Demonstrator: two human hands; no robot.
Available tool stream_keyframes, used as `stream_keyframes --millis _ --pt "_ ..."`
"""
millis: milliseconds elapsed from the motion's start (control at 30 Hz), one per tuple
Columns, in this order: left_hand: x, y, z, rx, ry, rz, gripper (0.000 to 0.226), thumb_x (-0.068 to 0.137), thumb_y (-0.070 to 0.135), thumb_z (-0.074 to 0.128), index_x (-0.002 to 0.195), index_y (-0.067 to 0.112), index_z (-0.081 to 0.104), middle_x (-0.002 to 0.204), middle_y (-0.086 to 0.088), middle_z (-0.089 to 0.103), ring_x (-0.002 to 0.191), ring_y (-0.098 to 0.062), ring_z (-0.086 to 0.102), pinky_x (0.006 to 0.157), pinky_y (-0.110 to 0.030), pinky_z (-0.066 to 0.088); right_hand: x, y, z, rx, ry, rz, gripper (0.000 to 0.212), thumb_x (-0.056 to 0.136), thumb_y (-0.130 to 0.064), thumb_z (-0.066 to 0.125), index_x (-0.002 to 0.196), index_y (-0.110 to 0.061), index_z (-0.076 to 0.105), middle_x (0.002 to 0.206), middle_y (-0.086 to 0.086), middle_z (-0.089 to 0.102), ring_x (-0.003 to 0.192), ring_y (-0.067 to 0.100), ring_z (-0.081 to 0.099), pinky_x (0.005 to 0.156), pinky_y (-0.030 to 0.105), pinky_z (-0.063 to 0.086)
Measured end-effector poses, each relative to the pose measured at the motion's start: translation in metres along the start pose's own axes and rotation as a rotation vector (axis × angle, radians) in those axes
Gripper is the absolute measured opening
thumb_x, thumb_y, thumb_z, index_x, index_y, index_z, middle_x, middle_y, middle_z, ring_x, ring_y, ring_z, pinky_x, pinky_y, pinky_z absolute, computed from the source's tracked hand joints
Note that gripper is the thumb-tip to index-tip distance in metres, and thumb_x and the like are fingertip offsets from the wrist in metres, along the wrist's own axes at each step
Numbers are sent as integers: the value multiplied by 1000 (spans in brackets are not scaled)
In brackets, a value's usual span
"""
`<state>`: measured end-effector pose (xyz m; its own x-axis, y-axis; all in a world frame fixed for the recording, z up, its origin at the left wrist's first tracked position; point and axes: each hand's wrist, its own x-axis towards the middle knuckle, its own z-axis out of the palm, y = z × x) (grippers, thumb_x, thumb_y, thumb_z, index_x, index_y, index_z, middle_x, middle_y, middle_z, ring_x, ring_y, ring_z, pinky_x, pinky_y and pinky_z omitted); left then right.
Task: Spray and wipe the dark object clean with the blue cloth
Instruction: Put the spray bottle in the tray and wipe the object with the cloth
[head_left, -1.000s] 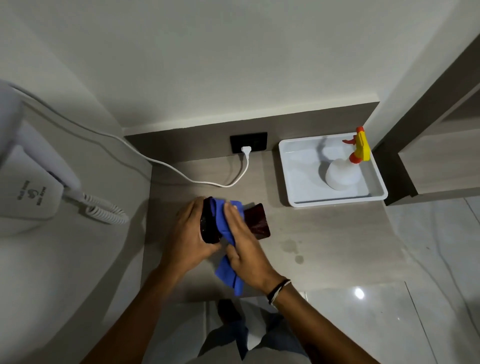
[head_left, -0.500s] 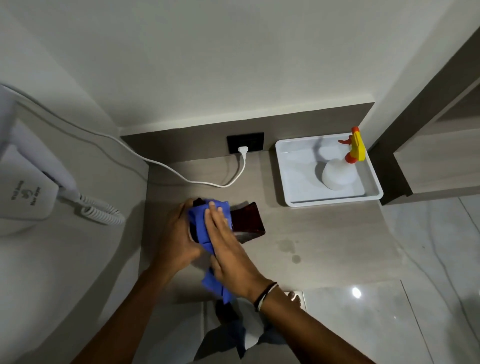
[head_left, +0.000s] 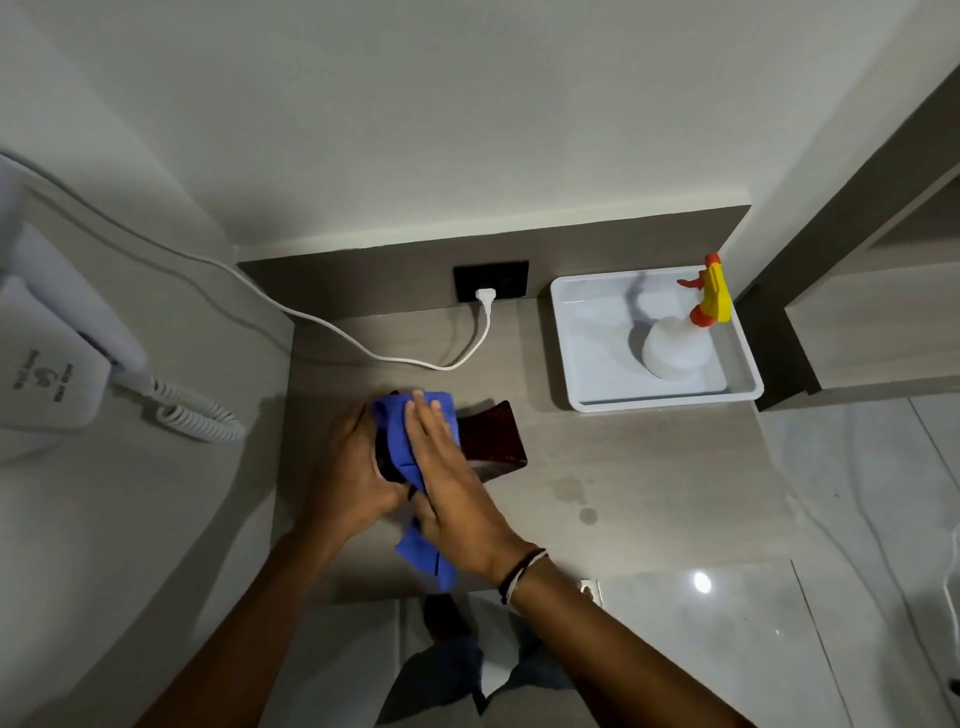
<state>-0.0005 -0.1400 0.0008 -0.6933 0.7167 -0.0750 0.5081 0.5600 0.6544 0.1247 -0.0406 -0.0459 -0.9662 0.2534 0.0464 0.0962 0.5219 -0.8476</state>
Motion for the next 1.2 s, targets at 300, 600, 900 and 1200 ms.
stream_keyframes --millis 300,600,900,1200 --pt "1 -22 4 95 4 -71 115 53 29 98 154 15 44 146 -4 52 131 -24 54 102 -28 46 -18 80 -53 -55 76 269 87 87 23 52 166 -1 22 177 18 11 166 38 10 136 39 11" --pt "11 -24 -7 -235 1 -362 118 58 71 86 160 33 38 150 4 60 135 -14 59 114 -42 49 -17 76 -67 969 306 779 40 99 16 41 126 0 65 96 19 78 74 22 78 65 28 65" --pt "-8 -9 -16 125 -321 -260 168 34 75 94 155 60 -22 178 -4 -5 161 -35 16 121 -54 31 1 76 -71 922 364 823 25 100 14 42 106 2 64 96 26 69 75 32 71 69 40 66" --pt "-14 -5 7 315 32 62 119 59 25 95 158 1 33 161 -21 43 147 -40 45 117 -52 43 -18 66 -45 107 323 414 83 90 20 46 166 -4 25 174 14 28 163 29 26 135 39 20"
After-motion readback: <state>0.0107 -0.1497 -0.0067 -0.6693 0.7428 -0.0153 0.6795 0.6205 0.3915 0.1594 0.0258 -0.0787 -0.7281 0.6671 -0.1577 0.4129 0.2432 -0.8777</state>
